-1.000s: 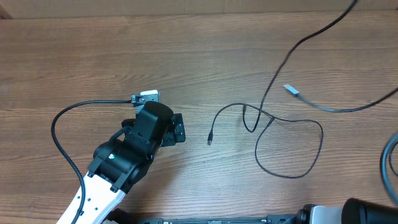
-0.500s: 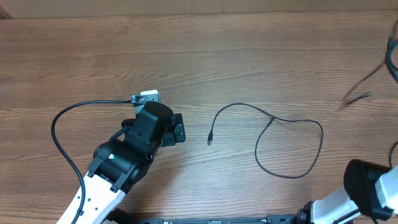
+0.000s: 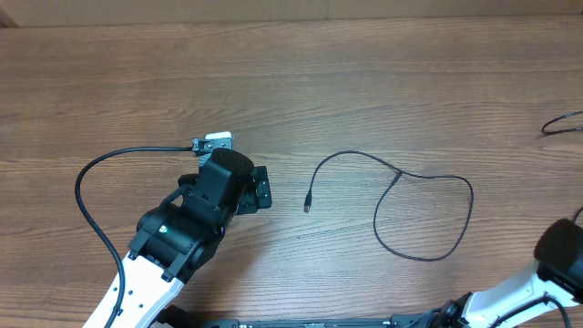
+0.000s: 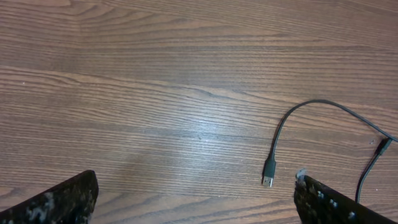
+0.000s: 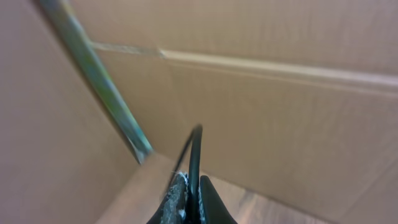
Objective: Untangle cables
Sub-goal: 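Hold the cable off to the right with the right gripper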
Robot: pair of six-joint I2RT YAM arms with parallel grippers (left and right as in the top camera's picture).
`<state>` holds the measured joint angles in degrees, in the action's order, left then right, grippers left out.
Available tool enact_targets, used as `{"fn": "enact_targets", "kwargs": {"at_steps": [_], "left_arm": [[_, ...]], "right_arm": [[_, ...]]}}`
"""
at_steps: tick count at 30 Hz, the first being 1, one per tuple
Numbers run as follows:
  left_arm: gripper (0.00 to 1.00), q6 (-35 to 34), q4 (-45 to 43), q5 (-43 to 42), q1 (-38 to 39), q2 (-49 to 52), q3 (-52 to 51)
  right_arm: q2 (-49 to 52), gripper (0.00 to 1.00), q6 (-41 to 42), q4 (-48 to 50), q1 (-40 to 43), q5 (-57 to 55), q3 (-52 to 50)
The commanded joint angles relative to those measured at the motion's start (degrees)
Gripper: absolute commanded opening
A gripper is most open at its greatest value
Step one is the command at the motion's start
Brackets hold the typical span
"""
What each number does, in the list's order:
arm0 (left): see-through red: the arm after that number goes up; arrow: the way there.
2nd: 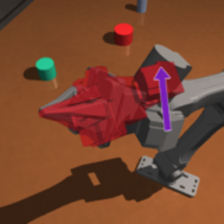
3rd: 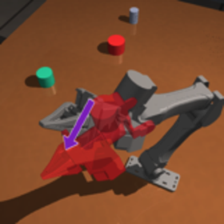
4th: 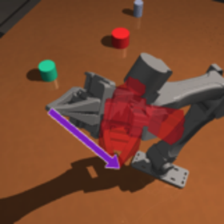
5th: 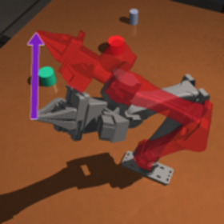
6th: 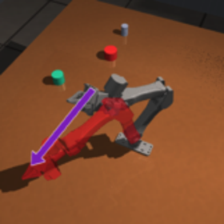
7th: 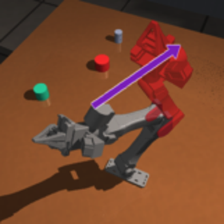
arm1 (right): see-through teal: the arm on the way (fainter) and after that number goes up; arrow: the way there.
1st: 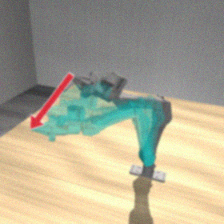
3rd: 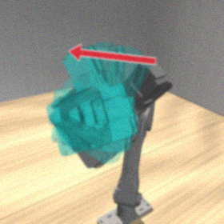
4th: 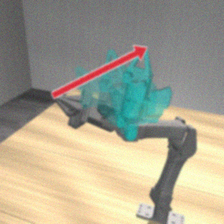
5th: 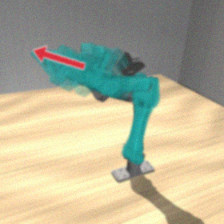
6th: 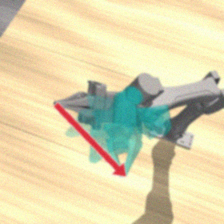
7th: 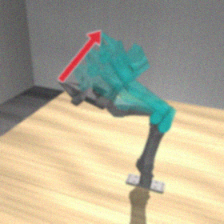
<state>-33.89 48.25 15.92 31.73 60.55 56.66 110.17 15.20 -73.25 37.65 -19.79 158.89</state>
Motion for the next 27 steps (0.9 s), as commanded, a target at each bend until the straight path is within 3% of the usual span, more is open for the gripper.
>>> {"fn": "enact_targets", "kwargs": {"at_steps": [1,6,16,17,19,22,24,27], "left_arm": [[1.00,1.1,0.0,1.0,-0.2,0.2,0.5],[1.00,1.1,0.0,1.0,-0.2,0.2,0.5],[1.00,1.1,0.0,1.0,-0.2,0.2,0.5],[1.00,1.1,0.0,1.0,-0.2,0.2,0.5],[1.00,1.1,0.0,1.0,-0.2,0.2,0.5],[1.00,1.1,0.0,1.0,-0.2,0.2,0.5],[1.00,1.1,0.0,1.0,-0.2,0.2,0.5],[1.00,1.1,0.0,1.0,-0.2,0.2,0.5]], "right_arm": [[3.0,0.04,2.9,0.0,4.2,8.9,-5.2],[7.1,0.04,3.0,1.5,7.6,18.5,-14.7],[11.5,0.05,3.0,5.5,7.7,26.0,-28.1],[11.5,0.09,3.0,5.8,7.7,26.3,-29.5],[11.5,0.29,3.0,5.8,7.7,26.3,-31.3],[11.5,0.77,3.0,5.5,7.7,26.3,-33.6],[11.5,1.00,3.0,4.9,7.7,26.4,-34.1],[11.5,1.00,3.0,3.4,7.7,27.8,-34.1]]}}
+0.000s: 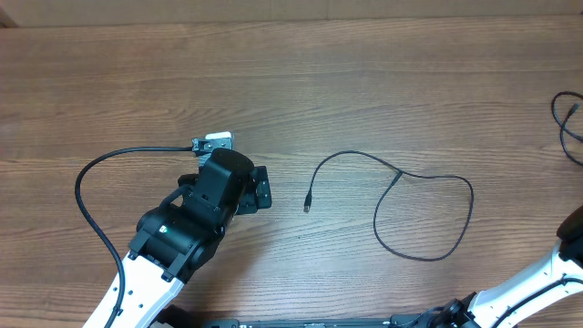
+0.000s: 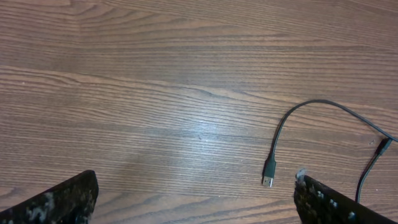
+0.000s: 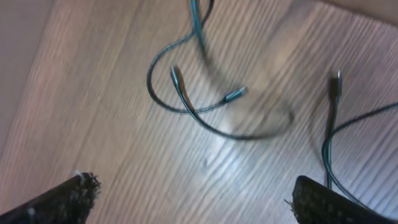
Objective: Untangle cables
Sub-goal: 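Hold the cable off to the right with the right gripper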
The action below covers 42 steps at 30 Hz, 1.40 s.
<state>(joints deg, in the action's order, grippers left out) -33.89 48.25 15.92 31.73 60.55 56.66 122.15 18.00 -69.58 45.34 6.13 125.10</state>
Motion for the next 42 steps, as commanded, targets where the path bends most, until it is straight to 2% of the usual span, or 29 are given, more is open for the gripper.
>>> {"fn": "enact_targets", "kwargs": {"at_steps": [1,5,13,20,22,27,31,33,35,37,42], "left_arm": [[1.00,1.1,0.0,1.0,-0.2,0.2,0.5],[1.00,1.1,0.0,1.0,-0.2,0.2,0.5],[1.00,1.1,0.0,1.0,-0.2,0.2,0.5],[1.00,1.1,0.0,1.0,-0.2,0.2,0.5],[1.00,1.1,0.0,1.0,-0.2,0.2,0.5],[1.00,1.1,0.0,1.0,-0.2,0.2,0.5],[1.00,1.1,0.0,1.0,-0.2,0.2,0.5],[1.00,1.1,0.0,1.0,-0.2,0.2,0.5],[1.00,1.1,0.0,1.0,-0.2,0.2,0.5],[1.00,1.1,0.0,1.0,-0.2,0.2,0.5],[1.00,1.1,0.0,1.0,-0.2,0.2,0.5]], "right_arm": [[-0.5,1.00,0.2,-0.6,0.0,3.9,-0.3],[-0.5,1.00,-0.8,-4.1,0.0,10.5,-0.3],[-4.5,1.00,-5.1,-10.5,-0.4,10.9,-0.2],[-8.1,1.00,-20.1,-16.4,-3.5,21.2,-0.2],[-8.3,1.00,-28.9,-20.9,-5.8,26.5,-0.2],[-8.3,1.00,-37.0,-27.5,-11.1,28.0,-0.3],[-8.4,1.00,-36.2,-27.5,-16.0,23.6,-1.2],[-8.4,1.00,-32.9,-27.5,-18.4,18.5,-2.1],[-8.5,1.00,-25.6,-27.5,-21.0,10.2,-4.2],[-9.2,1.00,-22.3,-27.5,-23.4,5.2,-8.1],[-13.8,1.00,-20.9,-25.1,-26.8,4.4,-20.9]]}}
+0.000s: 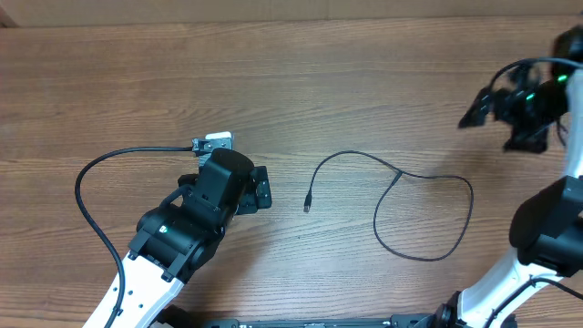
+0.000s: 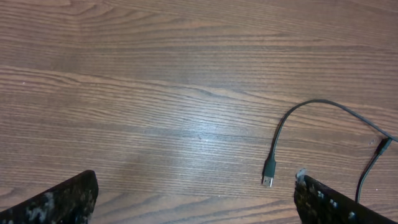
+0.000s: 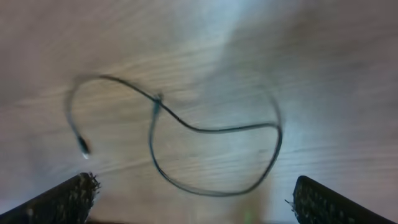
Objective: Untangle cables
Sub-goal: 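Hold the cable off to the right with the right gripper, then lower the right gripper onto the looped black cable at center-right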
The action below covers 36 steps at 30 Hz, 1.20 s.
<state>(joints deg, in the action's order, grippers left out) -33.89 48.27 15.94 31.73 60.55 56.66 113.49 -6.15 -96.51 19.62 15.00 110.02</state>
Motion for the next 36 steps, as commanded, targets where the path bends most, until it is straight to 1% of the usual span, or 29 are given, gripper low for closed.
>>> {"fn": "enact_targets", "kwargs": {"at_steps": [1,6,9,10,12,14,17,20,27,34,36], "left_arm": [[1.00,1.1,-0.1,1.0,-0.2,0.2,0.5],[1.00,1.1,-0.1,1.0,-0.2,0.2,0.5],[1.00,1.1,-0.1,1.0,-0.2,0.2,0.5],[1.00,1.1,-0.1,1.0,-0.2,0.2,0.5],[1.00,1.1,-0.1,1.0,-0.2,0.2,0.5],[1.00,1.1,-0.1,1.0,-0.2,0.2,0.5],[1.00,1.1,-0.1,1.0,-0.2,0.2,0.5],[1.00,1.1,-0.1,1.0,-0.2,0.2,0.5],[1.00,1.1,-0.1,1.0,-0.2,0.2,0.5],[1.00,1.1,-0.1,1.0,-0.2,0.2,0.5],[1.00,1.1,-0.1,1.0,-0.2,0.2,0.5]], "right_arm": [[-6.4,1.00,3.2,3.5,-1.6,-4.9,-8.3],[-13.0,1.00,2.7,11.1,-3.6,-4.9,-19.2],[-14.2,1.00,-0.6,13.6,-4.7,-3.6,-23.1],[-14.2,1.00,-2.7,14.1,-5.2,-2.0,-24.0],[-14.1,1.00,-9.9,16.2,-6.3,2.0,-26.3],[-14.1,1.00,-15.4,18.4,-7.0,3.7,-28.4],[-14.1,1.00,-20.1,22.9,-7.6,3.7,-32.1],[-14.1,1.00,-23.4,24.9,-7.6,3.7,-34.5],[-13.8,1.00,-25.5,31.3,-7.6,1.8,-38.5],[-11.4,1.00,-25.9,33.9,-7.6,0.9,-38.8],[-10.1,0.97,-25.9,34.7,-7.6,0.7,-38.8]]}}
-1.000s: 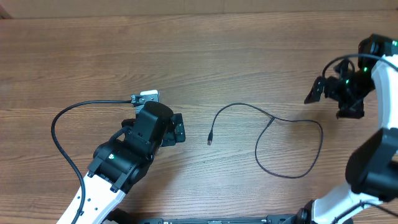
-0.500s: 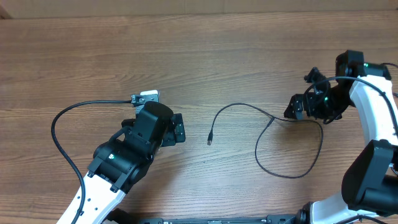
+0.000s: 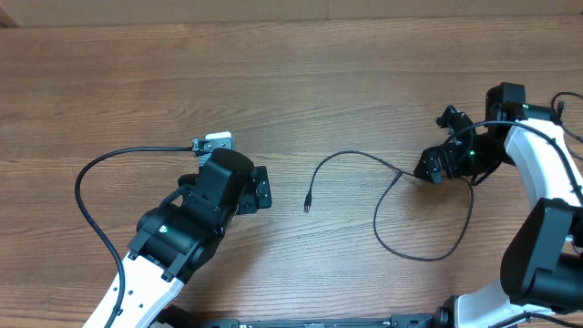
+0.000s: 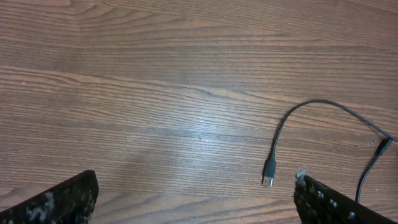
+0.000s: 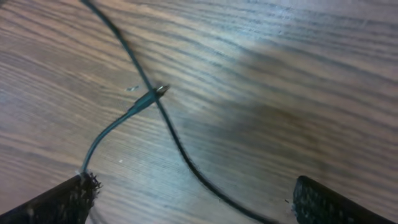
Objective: Untangle cables
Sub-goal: 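Lower the right gripper onto the looped black cable at center-right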
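A thin black cable (image 3: 424, 257) lies in a loop at the table's middle right. Its USB plug (image 3: 307, 206) rests left of the loop, and its small end plug (image 5: 158, 91) lies across the cable itself. My right gripper (image 3: 435, 169) hangs open and low over the loop's top, just right of that crossing. In the right wrist view the cable (image 5: 177, 144) runs between its fingertips (image 5: 82, 191), untouched. My left gripper (image 3: 261, 189) is open and empty, left of the USB plug (image 4: 268, 169).
The left arm's own thick black lead (image 3: 89, 173) curves over the table's left side. Another dark cable (image 3: 572, 98) shows at the right edge behind the right arm. A cardboard wall (image 3: 291, 9) runs along the back.
My right gripper has come from high at the table's far right down and left, to just over the loop's top by the crossing. The left arm and the cable have not moved.
My right gripper was first shut on another cable, held up off the table's right side. Then it was open, with that cable lying at the right edge. Later it was open above the far right, and now it is low over the loop. The left arm stayed put.
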Robot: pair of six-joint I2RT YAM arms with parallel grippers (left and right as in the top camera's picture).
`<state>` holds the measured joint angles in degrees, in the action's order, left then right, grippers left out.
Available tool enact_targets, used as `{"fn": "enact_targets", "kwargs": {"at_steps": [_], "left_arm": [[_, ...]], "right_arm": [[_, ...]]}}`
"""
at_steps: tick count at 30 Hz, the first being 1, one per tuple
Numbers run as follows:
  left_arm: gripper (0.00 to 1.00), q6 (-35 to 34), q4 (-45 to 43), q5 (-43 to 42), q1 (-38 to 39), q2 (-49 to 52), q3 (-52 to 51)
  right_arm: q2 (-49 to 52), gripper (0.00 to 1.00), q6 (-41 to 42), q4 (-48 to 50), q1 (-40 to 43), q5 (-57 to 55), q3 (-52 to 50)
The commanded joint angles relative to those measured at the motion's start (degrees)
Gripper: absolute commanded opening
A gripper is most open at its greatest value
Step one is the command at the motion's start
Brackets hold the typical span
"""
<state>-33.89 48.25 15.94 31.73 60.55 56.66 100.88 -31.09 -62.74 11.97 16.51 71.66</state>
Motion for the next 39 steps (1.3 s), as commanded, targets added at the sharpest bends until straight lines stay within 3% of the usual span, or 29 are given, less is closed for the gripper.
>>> {"fn": "enact_targets", "kwargs": {"at_steps": [1,5,10,12,14,15,18,25,29,31,32,33,39], "left_arm": [[1.00,1.1,-0.1,1.0,-0.2,0.2,0.5],[1.00,1.1,0.0,1.0,-0.2,0.2,0.5],[1.00,1.1,0.0,1.0,-0.2,0.2,0.5],[1.00,1.1,0.0,1.0,-0.2,0.2,0.5],[1.00,1.1,0.0,1.0,-0.2,0.2,0.5],[0.99,1.1,0.0,1.0,-0.2,0.2,0.5],[1.00,1.1,0.0,1.0,-0.2,0.2,0.5],[1.00,1.1,0.0,1.0,-0.2,0.2,0.5],[1.00,1.1,0.0,1.0,-0.2,0.2,0.5],[1.00,1.1,0.0,1.0,-0.2,0.2,0.5],[1.00,1.1,0.0,1.0,-0.2,0.2,0.5],[0.99,1.1,0.0,1.0,-0.2,0.2,0.5],[1.00,1.1,0.0,1.0,-0.2,0.2,0.5]], "right_arm": [[3.1,0.96,-0.9,1.0,0.1,-1.0,-0.5],[5.6,0.86,-0.9,-1.2,0.1,-1.0,-0.5],[5.7,0.82,-0.9,-5.8,0.0,-0.5,-0.5],[5.7,0.59,-0.9,-6.3,-0.3,-0.1,-0.6],[5.7,0.49,-0.9,-6.4,-0.6,-0.2,-0.6],[5.7,0.50,-0.9,-6.3,-0.8,-0.2,-0.7],[5.7,0.68,-1.1,-5.9,-1.3,-0.2,-1.1],[5.7,0.72,-4.2,-4.0,-2.6,1.2,-3.8],[5.7,0.73,-10.4,-5.8,-4.1,6.6,-4.0],[5.7,0.64,-11.4,-6.4,-5.3,6.5,-4.0],[5.7,0.44,-11.5,-6.6,-6.0,6.5,-4.0],[5.7,0.04,-11.4,-6.4,-6.5,6.2,-4.0],[5.7,0.04,-11.4,-5.3,-8.5,9.7,-3.9]]}}
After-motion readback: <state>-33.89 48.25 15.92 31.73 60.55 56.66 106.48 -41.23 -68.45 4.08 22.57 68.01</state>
